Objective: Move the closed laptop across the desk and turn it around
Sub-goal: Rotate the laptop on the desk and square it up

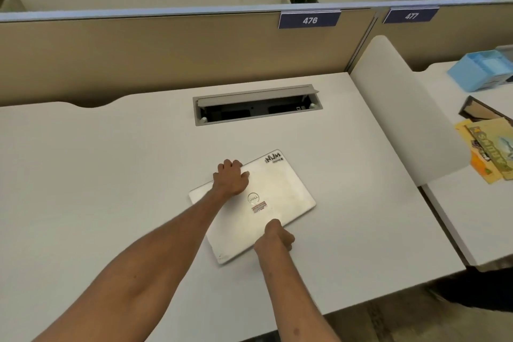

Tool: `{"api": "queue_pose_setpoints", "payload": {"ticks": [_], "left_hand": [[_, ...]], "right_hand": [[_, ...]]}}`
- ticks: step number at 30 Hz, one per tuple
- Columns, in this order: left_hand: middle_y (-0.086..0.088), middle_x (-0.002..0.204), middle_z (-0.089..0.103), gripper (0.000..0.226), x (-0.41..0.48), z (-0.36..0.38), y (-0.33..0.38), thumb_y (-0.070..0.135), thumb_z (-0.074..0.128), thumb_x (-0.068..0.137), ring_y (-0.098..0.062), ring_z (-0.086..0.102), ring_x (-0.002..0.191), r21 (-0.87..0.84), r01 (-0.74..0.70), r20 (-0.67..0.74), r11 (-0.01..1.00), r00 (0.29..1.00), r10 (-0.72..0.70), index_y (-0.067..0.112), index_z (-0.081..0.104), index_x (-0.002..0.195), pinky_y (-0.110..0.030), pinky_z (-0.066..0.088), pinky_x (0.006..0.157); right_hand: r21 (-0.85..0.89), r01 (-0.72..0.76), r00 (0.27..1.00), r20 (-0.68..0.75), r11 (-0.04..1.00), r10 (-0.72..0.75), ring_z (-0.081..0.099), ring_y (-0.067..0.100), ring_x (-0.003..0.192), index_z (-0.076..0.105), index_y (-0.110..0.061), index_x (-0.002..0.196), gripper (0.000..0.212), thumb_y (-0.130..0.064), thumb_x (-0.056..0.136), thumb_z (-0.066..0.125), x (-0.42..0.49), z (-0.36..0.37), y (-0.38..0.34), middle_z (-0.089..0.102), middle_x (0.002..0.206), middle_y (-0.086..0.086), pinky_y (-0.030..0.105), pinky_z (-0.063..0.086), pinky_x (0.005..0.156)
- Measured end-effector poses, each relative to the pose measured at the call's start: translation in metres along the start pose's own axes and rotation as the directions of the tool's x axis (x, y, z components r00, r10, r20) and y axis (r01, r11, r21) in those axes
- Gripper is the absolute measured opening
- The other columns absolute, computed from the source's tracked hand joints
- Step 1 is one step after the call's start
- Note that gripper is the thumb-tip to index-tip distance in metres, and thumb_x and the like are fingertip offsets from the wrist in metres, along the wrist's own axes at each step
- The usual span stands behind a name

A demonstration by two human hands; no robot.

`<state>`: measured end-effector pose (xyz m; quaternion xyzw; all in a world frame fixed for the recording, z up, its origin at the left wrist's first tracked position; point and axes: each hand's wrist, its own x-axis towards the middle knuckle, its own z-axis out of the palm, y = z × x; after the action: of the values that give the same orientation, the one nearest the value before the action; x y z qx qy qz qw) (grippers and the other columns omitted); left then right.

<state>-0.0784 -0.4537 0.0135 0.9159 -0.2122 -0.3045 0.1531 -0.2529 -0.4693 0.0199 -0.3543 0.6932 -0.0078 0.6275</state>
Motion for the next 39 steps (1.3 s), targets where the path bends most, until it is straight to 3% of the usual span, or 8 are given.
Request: {"api": "queue_pose_setpoints", "payload": {"ticks": [5,13,21,25,28,33,36,39], "left_hand": [[-0.014,0.158,0.042,0.057,0.004,-0.009,-0.010,0.044,0.054,0.107,-0.036,0.038,0.152,-0.137,0.058,0.029,0.989,0.998,-0.054,0.010,0.047,0.152,-0.050,0.037,0.123],[-0.016,0.150,0.044,0.058,-0.018,-0.008,-0.045,0.041,0.059,0.103,-0.037,0.045,0.145,-0.459,0.191,0.000,0.868,0.977,-0.215,0.004,0.048,0.146,-0.050,0.042,0.120],[-0.016,0.152,0.041,0.073,-0.077,0.021,-0.058,0.044,0.065,0.098,-0.040,0.050,0.141,-0.619,0.336,0.027,0.710,0.912,-0.409,-0.002,0.037,0.148,-0.046,0.046,0.112],[-0.015,0.154,0.038,0.083,-0.110,0.041,-0.048,0.046,0.069,0.095,-0.040,0.052,0.140,-0.742,0.409,0.102,0.532,0.852,-0.513,-0.001,0.031,0.151,-0.044,0.047,0.107],[-0.014,0.147,0.039,0.077,-0.131,0.056,-0.034,0.046,0.071,0.093,-0.038,0.056,0.133,-0.834,0.430,0.188,0.346,0.810,-0.555,0.001,0.034,0.142,-0.049,0.051,0.109],[-0.015,0.144,0.041,0.070,-0.152,0.069,-0.009,0.040,0.073,0.091,-0.037,0.061,0.123,-0.890,0.450,0.328,0.068,0.737,-0.591,0.002,0.036,0.136,-0.041,0.051,0.091],[-0.012,0.134,0.044,0.062,-0.161,0.076,0.002,0.039,0.073,0.091,-0.024,0.055,0.091,-0.888,0.456,0.395,-0.048,0.709,-0.584,0.004,0.037,0.127,-0.034,0.044,0.077],[-0.006,0.121,0.041,0.061,-0.166,0.082,0.013,0.036,0.073,0.091,-0.022,0.048,0.090,-0.876,0.458,0.458,-0.151,0.693,-0.556,0.004,0.040,0.130,-0.040,0.053,0.087]], "right_hand": [[0.113,0.049,0.986,-0.163,0.992,-0.030,0.070,0.041,0.099,0.065,0.000,0.098,0.014,-0.010,0.096,0.055,0.007,0.008,-0.009,0.071,0.116,0.024,0.051,0.061,0.098],[0.014,0.160,0.970,-0.185,0.987,-0.155,0.068,0.035,0.089,0.069,-0.010,0.095,0.016,-0.008,0.095,0.053,0.019,0.001,-0.041,0.069,0.111,0.016,0.038,0.057,0.078],[-0.234,0.328,0.944,0.063,0.915,-0.323,0.057,0.027,0.092,0.076,-0.002,0.111,0.024,-0.006,0.094,0.060,0.041,-0.001,-0.095,0.067,0.099,0.010,0.033,0.045,0.080],[-0.427,0.430,0.903,0.204,0.795,-0.378,0.054,0.029,0.095,0.065,-0.015,0.082,0.014,-0.007,0.091,0.058,0.037,0.007,-0.113,0.064,0.094,0.011,0.038,0.038,0.092],[-0.570,0.475,0.879,0.264,0.670,-0.398,0.057,0.030,0.103,0.060,-0.018,0.078,0.015,-0.011,0.091,0.057,0.033,0.016,-0.121,0.065,0.099,0.008,0.039,0.038,0.100],[-0.712,0.552,0.823,0.383,0.433,-0.420,0.061,0.028,0.133,0.067,-0.027,0.097,0.016,-0.017,0.093,0.055,0.028,0.028,-0.124,0.074,0.130,0.002,0.042,0.030,0.114],[-0.725,0.614,0.770,0.462,0.314,-0.439,0.064,0.026,0.129,0.077,-0.022,0.104,0.027,-0.017,0.091,0.054,0.030,0.037,-0.125,0.076,0.125,-0.001,0.045,0.030,0.114],[-0.740,0.646,0.730,0.525,0.189,-0.438,0.064,0.023,0.127,0.080,-0.026,0.113,0.035,-0.018,0.091,0.054,0.028,0.047,-0.125,0.077,0.121,-0.004,0.045,0.031,0.114]]}}
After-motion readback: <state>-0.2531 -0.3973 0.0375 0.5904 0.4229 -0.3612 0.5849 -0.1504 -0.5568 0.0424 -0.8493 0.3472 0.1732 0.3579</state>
